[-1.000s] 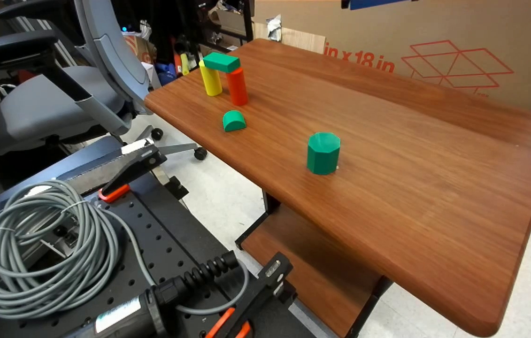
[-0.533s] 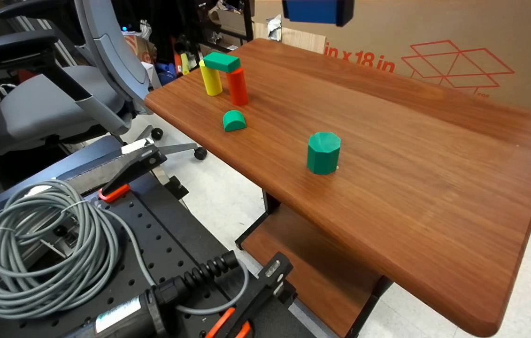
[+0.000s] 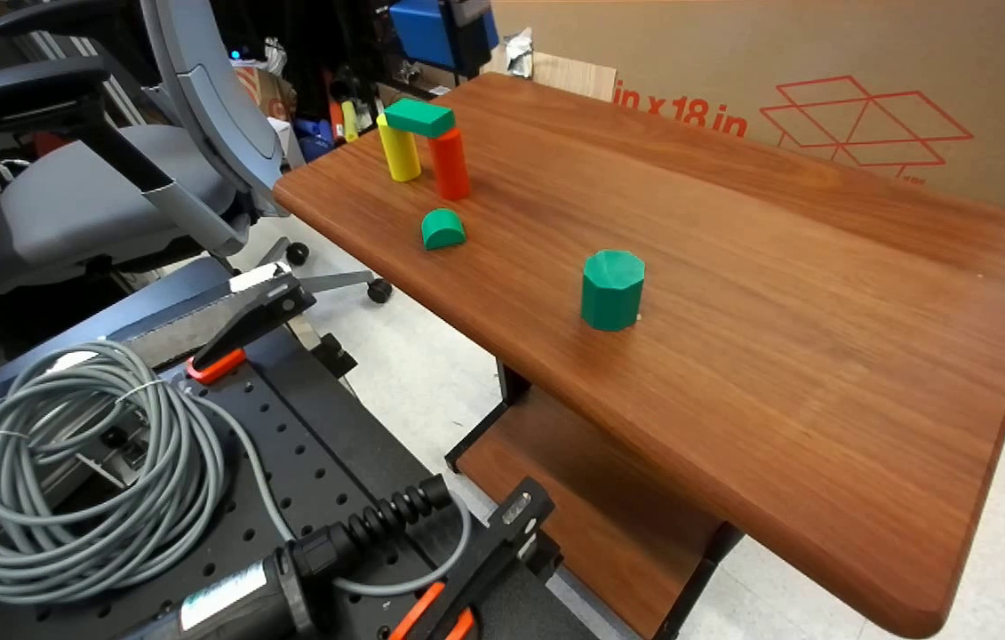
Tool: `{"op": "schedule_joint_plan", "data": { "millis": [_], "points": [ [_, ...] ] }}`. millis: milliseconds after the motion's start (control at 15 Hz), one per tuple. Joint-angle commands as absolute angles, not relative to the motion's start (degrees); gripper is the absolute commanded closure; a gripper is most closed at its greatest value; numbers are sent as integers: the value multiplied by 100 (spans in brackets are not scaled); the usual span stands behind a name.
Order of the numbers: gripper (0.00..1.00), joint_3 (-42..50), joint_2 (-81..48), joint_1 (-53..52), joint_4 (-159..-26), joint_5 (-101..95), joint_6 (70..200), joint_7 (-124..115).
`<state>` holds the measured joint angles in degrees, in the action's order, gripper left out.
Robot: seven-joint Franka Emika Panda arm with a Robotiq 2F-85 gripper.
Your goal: Put the blue block on top of the stack on the left.
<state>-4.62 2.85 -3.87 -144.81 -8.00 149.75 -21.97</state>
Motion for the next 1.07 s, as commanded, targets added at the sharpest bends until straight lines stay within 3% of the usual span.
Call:
{"op": "schedule_joint_plan", "data": {
  "millis": [0,1000],
  "points": [
    [56,-660,506,-451,-14740,-1083,15015,-2586],
    [56,-841,-127,-679,-13967,-679,14428,-1925]
  ]
}}
